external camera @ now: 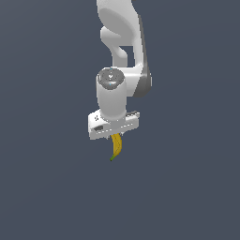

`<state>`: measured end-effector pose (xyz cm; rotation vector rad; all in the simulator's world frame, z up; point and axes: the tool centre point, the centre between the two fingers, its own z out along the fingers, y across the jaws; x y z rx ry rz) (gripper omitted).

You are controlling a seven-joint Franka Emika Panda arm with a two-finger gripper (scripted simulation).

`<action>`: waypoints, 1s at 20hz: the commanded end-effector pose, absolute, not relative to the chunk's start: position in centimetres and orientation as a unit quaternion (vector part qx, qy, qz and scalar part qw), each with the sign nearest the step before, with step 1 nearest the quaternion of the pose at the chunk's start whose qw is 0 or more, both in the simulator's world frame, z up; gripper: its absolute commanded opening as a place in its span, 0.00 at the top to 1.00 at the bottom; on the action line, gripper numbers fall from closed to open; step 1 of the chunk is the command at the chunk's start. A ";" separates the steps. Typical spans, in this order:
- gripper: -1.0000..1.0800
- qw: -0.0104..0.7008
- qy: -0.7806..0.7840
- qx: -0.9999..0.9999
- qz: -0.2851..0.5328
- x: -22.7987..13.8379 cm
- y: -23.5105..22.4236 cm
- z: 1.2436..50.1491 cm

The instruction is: Pick up the object and move it to a goal position.

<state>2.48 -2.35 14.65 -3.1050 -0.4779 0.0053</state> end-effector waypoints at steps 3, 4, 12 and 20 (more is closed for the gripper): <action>1.00 -0.001 -0.152 -0.988 0.001 0.6 -0.7 18.8; 1.00 -0.001 -0.152 -0.988 0.001 0.2 -0.4 19.7; 1.00 -0.001 -0.152 -0.988 0.000 -3.5 2.8 27.7; 1.00 -0.001 -0.152 -0.988 0.000 -7.2 6.2 36.2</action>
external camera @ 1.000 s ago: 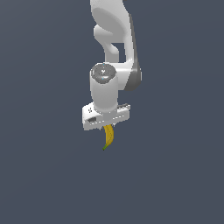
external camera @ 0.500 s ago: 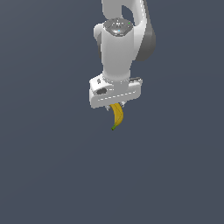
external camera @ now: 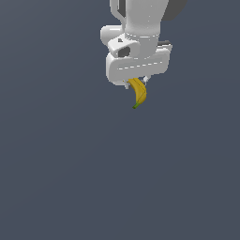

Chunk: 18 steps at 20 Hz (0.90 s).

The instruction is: Pick up the object and move it to a goal position.

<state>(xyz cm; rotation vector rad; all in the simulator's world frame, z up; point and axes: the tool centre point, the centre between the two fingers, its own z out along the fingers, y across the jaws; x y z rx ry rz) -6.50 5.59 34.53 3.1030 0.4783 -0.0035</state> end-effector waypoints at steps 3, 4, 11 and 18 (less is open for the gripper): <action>1.00 0.001 0.152 0.988 0.000 -8.5 7.4 39.1; 1.00 0.001 0.152 0.988 0.000 -8.8 7.8 40.0; 1.00 0.001 0.152 0.988 0.000 -10.8 9.8 45.1; 1.00 0.000 0.152 0.988 0.000 -11.7 10.8 47.6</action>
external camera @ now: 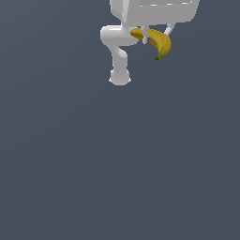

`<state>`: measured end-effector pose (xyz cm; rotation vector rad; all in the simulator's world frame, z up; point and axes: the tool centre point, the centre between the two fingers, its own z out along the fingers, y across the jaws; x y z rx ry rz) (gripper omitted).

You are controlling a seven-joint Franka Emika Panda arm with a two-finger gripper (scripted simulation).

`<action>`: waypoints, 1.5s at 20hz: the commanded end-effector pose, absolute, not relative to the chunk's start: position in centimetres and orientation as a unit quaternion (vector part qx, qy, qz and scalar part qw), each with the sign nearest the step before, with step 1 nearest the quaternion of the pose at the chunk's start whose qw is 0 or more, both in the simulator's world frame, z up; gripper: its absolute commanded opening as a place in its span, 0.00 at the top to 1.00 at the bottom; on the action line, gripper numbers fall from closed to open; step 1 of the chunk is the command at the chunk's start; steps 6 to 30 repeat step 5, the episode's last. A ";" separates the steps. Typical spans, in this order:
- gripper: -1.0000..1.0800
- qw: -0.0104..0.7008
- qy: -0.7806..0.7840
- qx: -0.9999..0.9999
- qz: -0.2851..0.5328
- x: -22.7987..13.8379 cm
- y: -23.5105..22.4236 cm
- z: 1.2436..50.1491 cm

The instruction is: Pick up the object and move it to a goal position.

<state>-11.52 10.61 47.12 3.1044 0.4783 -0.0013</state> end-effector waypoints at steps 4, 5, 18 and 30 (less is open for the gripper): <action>1.00 0.000 0.152 0.988 0.000 -11.6 10.9 47.8; 1.00 0.000 0.152 0.988 0.000 -11.6 10.9 47.8; 1.00 0.000 0.152 0.988 0.000 -11.6 10.9 47.8; 1.00 0.000 0.152 0.988 0.000 -11.6 10.9 47.8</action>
